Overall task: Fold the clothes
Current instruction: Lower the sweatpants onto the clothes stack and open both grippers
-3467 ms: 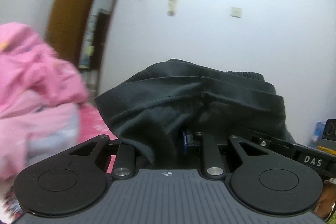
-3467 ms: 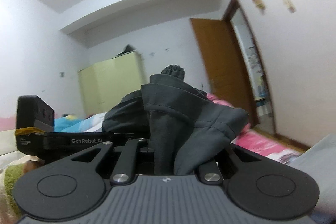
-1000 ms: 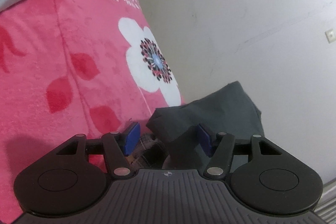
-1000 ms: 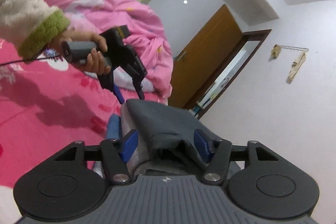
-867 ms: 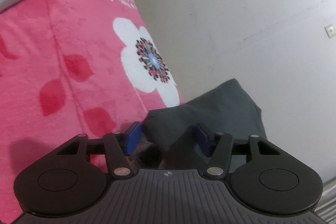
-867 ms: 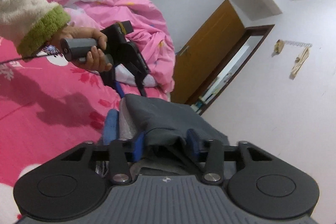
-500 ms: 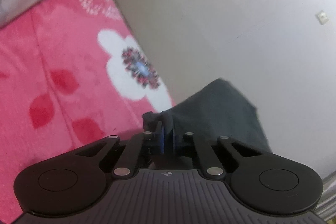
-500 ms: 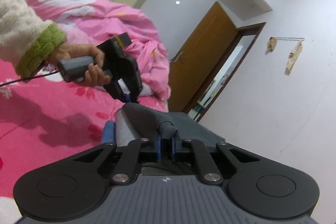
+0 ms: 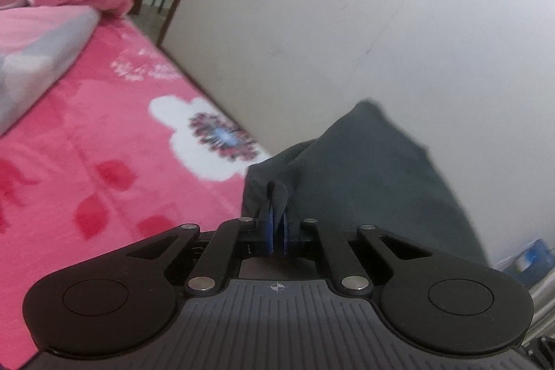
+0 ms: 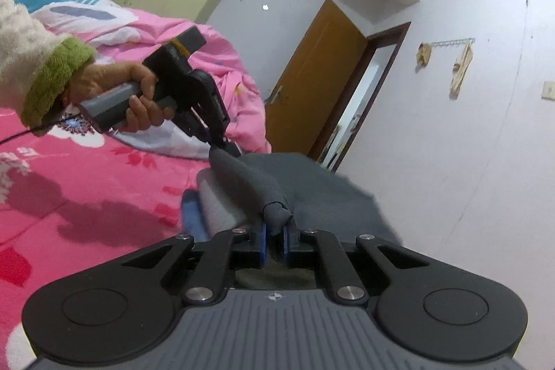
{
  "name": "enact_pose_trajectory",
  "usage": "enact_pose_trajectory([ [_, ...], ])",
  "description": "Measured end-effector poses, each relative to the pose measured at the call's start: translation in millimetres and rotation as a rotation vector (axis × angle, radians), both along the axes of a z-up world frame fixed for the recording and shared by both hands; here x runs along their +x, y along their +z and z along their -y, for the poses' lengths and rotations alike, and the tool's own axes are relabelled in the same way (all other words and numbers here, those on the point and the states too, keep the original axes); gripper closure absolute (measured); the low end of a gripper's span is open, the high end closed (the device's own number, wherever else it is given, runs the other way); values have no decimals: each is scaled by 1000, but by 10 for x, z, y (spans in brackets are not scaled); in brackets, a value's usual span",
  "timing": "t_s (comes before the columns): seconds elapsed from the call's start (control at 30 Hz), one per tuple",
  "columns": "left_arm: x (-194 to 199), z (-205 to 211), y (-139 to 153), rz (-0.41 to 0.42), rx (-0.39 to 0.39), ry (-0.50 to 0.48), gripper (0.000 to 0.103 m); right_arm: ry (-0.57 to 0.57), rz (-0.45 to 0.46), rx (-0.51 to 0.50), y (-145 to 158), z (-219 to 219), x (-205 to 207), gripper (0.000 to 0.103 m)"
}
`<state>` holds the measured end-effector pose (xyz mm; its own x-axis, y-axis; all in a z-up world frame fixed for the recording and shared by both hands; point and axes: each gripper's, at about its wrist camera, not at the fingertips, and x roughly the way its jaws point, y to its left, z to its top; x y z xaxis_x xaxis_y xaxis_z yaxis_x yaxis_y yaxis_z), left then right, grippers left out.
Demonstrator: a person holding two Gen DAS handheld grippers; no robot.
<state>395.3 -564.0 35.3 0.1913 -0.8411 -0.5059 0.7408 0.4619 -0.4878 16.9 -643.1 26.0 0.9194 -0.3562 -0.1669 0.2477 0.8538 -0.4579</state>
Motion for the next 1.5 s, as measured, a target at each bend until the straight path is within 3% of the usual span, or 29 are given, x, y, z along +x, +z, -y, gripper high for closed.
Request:
enact_pose_trajectory([
  [0.1,55,-130,-51,3,12,30,86,-18,25,17,-87,-34,-12,91],
  [0.13,79,-184,-58,3,10,41,76,-28,43,22,-97,-43,-38,87],
  [0.17,102,-239,-65,3,8,53,73,-27,61,38,-73,-53,-104,83],
  [0.23,141,-408,-14,15,-23,101,71,-23,100,74,-21,-68,-240,78],
  [0.33,98,-517,133,81,-90,149,70,20,238,205,168,12,-513,78],
  [0.5,-203,-51,381,149,-91,35,68,-97,388,447,426,613,-375,78],
  [0.57,-343,222,401,195,-64,-41,58,-155,409,550,409,904,-198,78],
  [0.67,-419,640,260,254,51,-50,55,-275,427,719,204,1354,32,78],
  [0.73,-325,742,128,200,97,1,55,-388,424,923,-30,1666,80,78],
  [0.77,-311,670,143,176,81,14,55,-435,428,1047,-153,1813,68,77],
  [0.8,-299,588,165,152,61,26,55,-434,483,1174,-259,1878,-51,77],
  [0.83,-287,506,187,128,42,38,55,-404,527,1227,-292,1863,-162,77],
  [0.9,-400,224,355,181,13,26,54,-371,601,1237,-259,1660,-425,77],
  [0.97,-582,-66,546,264,1,21,46,-331,663,1243,-217,1361,-718,77],
  [1.03,-858,-418,750,325,-7,21,39,-306,670,1244,-188,1042,-919,74],
  [1.07,-997,-617,817,336,-11,33,36,-307,660,1233,-171,881,-994,67],
  [1.13,-1277,-1021,948,356,-18,59,34,-318,609,1210,-155,554,-1067,61],
  [1.23,-1837,-1609,990,374,-2,106,22,-312,518,1203,-146,145,-1065,55],
  [1.4,-2624,-2214,799,441,78,192,12,-229,332,1192,-16,-381,-922,52],
  [1.5,-2991,-2531,698,430,84,253,5,-181,261,1136,149,-733,-867,40],
])
